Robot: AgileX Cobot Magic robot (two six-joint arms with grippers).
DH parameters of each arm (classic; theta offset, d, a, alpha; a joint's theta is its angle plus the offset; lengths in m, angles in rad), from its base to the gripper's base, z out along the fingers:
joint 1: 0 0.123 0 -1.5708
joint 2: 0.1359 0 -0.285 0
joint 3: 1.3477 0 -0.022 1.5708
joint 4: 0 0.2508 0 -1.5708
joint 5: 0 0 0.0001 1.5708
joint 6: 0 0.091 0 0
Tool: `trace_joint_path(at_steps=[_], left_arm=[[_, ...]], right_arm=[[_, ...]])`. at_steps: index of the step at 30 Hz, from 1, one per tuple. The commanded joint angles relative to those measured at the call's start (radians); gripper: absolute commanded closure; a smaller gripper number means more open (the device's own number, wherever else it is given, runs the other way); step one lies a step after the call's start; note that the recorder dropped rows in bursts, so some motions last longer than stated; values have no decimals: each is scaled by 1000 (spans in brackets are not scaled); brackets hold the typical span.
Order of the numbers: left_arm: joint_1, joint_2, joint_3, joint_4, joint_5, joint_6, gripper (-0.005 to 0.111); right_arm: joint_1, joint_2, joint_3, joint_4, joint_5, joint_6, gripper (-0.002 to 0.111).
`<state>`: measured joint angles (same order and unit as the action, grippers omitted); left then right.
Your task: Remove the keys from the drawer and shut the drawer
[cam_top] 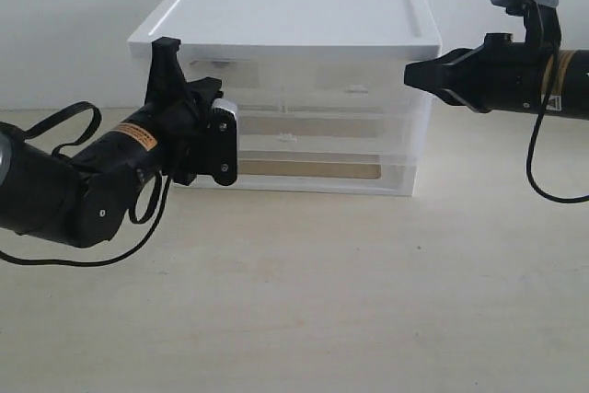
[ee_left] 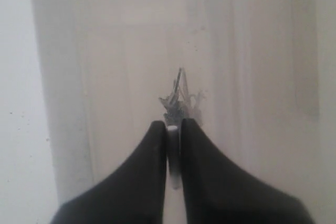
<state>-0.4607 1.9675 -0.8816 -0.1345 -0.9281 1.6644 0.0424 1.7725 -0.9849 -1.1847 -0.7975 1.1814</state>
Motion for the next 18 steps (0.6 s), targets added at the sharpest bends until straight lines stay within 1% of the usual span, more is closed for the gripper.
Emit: trace_joint_path(at_steps=[1,4,10,14,18], left_arm=[[17,-20,48,-57,-8,-17,102],[10,-44,75,-30,-29,-69,102],[-42,-98,91,-49,-14,-106,102],[-73,-109,91,-68,-14,-118,102],[-79,-109,91,-68,-9,-188,102]], right_arm=[[1,-2,-4,14,17,-10,108],[1,6,-4,29,17,-19,108],[1,36,-15,163,17,-133,108],[1,88,-78,153,56,-131,108],[1,137,-116,121,35,-91,108]])
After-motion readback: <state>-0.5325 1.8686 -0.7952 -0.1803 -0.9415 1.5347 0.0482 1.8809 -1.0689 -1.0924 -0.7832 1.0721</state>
